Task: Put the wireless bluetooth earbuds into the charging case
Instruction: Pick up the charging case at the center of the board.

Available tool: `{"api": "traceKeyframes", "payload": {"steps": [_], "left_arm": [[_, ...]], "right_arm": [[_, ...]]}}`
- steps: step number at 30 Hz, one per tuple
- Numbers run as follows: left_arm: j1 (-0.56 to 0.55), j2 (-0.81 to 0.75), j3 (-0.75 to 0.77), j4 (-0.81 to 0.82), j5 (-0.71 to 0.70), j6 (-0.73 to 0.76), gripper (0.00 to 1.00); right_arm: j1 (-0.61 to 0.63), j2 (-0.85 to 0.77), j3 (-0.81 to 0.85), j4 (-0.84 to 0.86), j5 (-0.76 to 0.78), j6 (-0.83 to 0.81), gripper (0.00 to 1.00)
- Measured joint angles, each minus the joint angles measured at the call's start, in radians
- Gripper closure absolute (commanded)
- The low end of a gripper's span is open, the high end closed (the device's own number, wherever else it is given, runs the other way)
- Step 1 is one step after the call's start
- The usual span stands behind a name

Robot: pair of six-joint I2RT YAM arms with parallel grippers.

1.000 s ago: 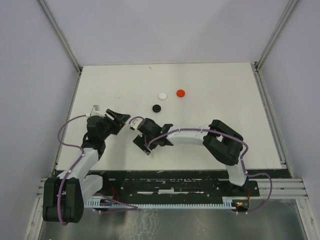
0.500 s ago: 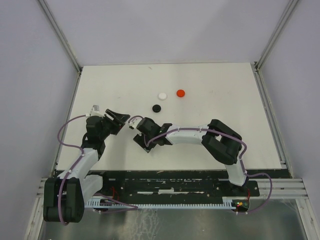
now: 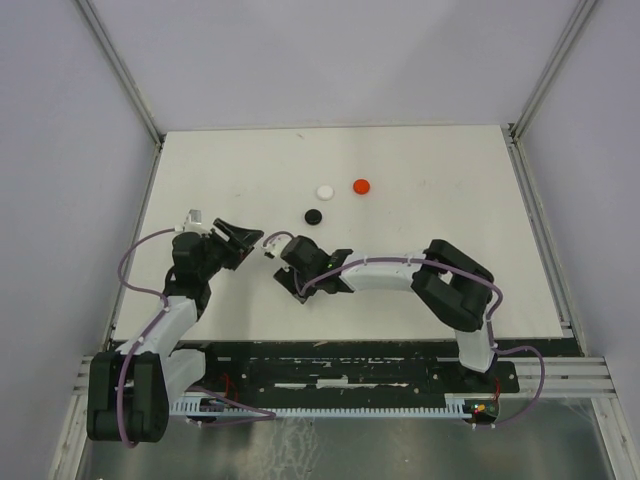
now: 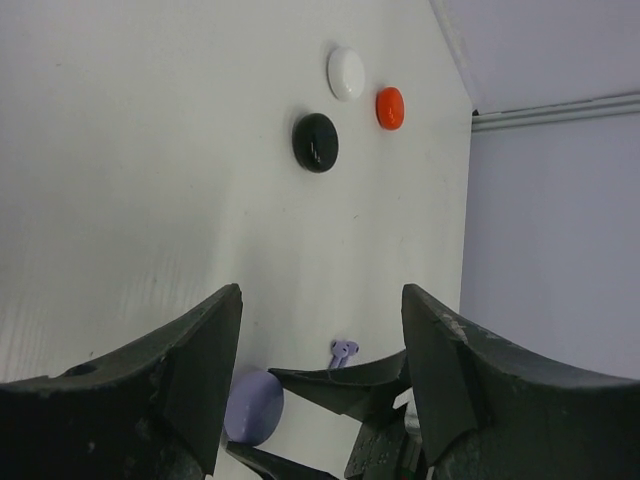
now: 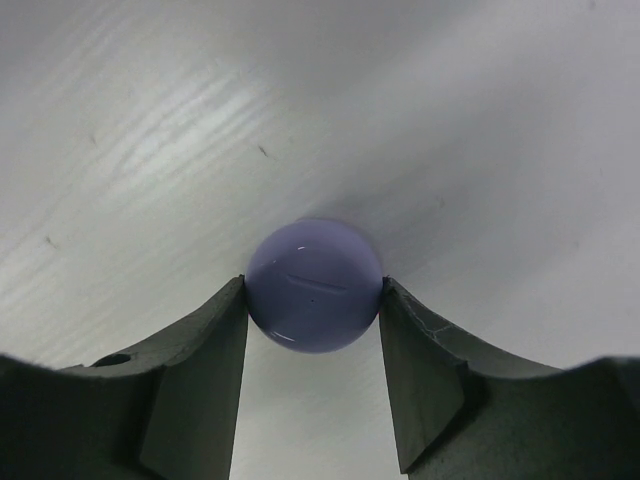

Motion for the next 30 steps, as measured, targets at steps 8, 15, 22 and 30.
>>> {"api": "traceKeyframes", "payload": {"steps": [8,15,22,30], "left_arm": [[0.000,0.132,-0.003,0.142,0.240,-0.021,0.29],[-0.032,0.150,-0.010,0.267,0.352,-0.049,0.29],[-0.122,0.183,0.018,0.306,0.387,-0.049,0.29],[-0.266,0.277,0.072,0.320,0.389,-0.047,0.32]], "right_arm": [[-0.119,-0.350,-0.256,0.114,-0.076,-0.113,0.70],[-0.142,-0.485,-0.256,0.109,-0.195,-0.259,0.71],[-0.161,-0.490,-0.252,-0.011,-0.247,-0.338,0.72],[-0.202,-0.488,-0.239,-0.084,-0.277,-0.365,0.73]]}}
